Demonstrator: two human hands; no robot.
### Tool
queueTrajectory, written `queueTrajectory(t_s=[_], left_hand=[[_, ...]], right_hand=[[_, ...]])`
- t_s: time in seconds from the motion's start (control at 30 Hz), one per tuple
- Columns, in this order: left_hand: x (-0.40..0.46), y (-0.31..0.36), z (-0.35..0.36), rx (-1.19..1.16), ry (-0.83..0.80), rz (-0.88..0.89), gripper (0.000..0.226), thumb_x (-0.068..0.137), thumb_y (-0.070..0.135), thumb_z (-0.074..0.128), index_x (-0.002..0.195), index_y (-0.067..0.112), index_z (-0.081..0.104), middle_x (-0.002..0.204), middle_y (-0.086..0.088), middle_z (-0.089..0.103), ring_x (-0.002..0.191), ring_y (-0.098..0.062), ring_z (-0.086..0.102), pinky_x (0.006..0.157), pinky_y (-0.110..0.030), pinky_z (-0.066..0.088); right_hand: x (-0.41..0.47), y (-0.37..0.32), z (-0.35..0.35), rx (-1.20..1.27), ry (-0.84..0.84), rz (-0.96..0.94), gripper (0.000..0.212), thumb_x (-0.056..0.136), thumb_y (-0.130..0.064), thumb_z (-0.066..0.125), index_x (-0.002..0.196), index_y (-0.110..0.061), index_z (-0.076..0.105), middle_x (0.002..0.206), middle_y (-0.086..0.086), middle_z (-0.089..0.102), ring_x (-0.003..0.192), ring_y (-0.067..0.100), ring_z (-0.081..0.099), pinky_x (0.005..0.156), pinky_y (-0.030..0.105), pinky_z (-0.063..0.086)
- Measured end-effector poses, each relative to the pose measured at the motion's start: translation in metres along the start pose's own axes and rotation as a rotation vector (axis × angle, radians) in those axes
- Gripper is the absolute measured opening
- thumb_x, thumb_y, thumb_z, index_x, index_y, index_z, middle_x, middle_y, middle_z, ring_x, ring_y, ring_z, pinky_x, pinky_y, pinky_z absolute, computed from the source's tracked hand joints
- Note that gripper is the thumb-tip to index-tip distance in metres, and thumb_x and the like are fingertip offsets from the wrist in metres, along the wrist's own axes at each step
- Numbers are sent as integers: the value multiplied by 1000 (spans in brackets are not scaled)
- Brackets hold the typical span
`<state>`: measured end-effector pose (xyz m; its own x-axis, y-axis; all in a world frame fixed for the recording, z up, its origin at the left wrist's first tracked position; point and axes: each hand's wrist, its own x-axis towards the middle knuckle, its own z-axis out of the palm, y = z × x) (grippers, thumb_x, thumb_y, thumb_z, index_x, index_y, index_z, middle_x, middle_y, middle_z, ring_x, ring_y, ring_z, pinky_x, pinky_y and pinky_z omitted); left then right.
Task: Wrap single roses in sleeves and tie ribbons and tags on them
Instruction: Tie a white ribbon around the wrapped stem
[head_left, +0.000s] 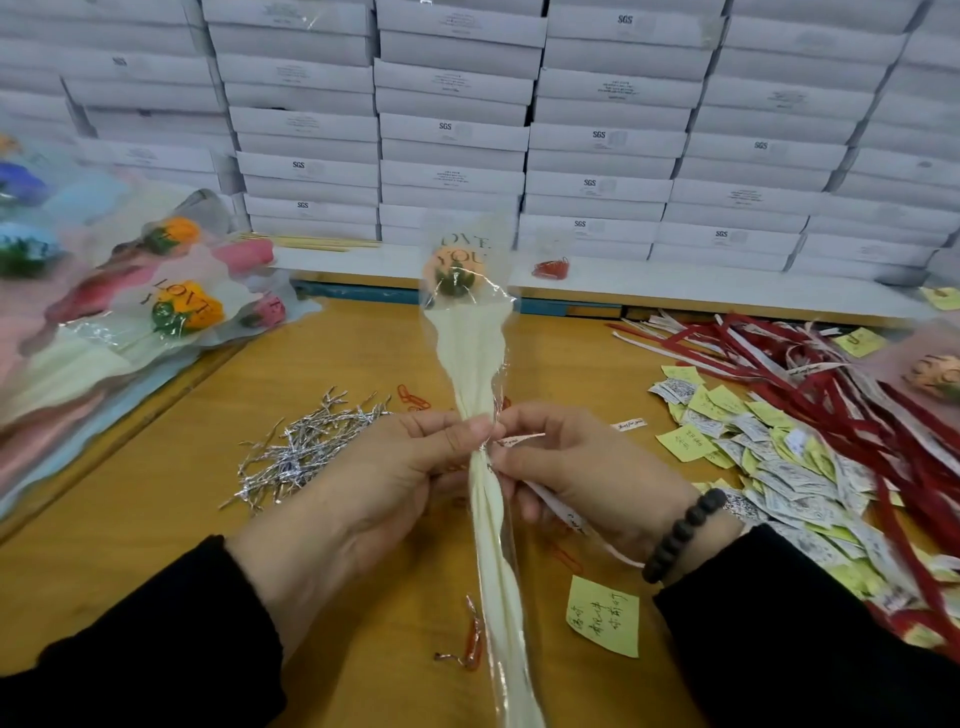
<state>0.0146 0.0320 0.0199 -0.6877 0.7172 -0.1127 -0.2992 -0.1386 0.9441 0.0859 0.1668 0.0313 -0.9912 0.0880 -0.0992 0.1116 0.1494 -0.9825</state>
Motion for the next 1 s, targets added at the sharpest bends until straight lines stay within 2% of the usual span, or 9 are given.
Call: queueTrajectory(t_s=[0.17,0.27,0.33,0.43,0.57,0.67,0.77,0.9,1.0], left_hand=[[1,2,-1,24,62,25,35,69,21,65,91,-6,67,63,-9,68,49,-14,62,49,-20,50],[2,5,-5,28,123,37,31,68,24,65,87,0,71,83,-14,72,52,-10,63,56,-24,51],[1,5,-5,12,110,32,31,70,22,64,89,-2,71,89,-16,72,55,-10,64,53,-22,52],[-1,2,0,2,49,-6,33,70,17,65,92,-8,67,80,-15,71,54,-12,65,49,-21,52],[-2,-1,5,67,-25,-7,28,64,19,69,82,-2,71,75,-15,70,61,-20,67,59,-23,56],[-2,-4,5,144,-27,2,28,60,23,73,78,2,71,74,-13,70,68,-20,66,64,-22,55],[-2,-5,4,169,-5,17,33,63,25,73,82,-2,69,75,-12,70,71,-19,65,67,-22,54],[-1,-4,3,226,15,81,37,63,27,72,84,-3,68,75,-10,70,74,-18,66,80,-30,48],[0,-4,1,248,32,119,37,67,27,70,83,-6,66,75,-15,68,76,-24,63,80,-33,47]], right_hand=[[-6,-7,-12,29,-24,79,15,92,-11,53,107,-7,49,61,7,62,43,12,54,43,19,42],[-12,-9,-31,-37,47,98,6,90,-7,55,95,-4,52,59,7,63,41,11,53,39,17,39],[-13,-8,-35,-98,62,72,5,88,-6,59,84,-6,56,59,4,63,40,8,50,37,14,35],[-10,-2,-30,-140,99,46,11,87,-9,62,76,-11,60,59,1,64,38,5,45,38,13,33],[-3,4,-13,-175,41,44,9,85,-9,64,76,-9,62,57,0,62,39,6,44,40,17,35],[-1,6,-7,-193,33,-8,26,84,-2,61,62,-16,58,45,-8,57,36,1,45,38,14,34],[-2,5,-8,-184,34,-2,33,84,-5,61,55,-20,61,47,-7,59,37,3,46,38,13,35],[-2,3,-9,-147,-36,23,17,89,-9,57,75,-16,62,50,-5,59,45,10,49,41,18,35],[-2,1,-9,-101,-5,26,7,89,-5,56,89,-11,54,56,0,63,45,12,51,40,19,34]])
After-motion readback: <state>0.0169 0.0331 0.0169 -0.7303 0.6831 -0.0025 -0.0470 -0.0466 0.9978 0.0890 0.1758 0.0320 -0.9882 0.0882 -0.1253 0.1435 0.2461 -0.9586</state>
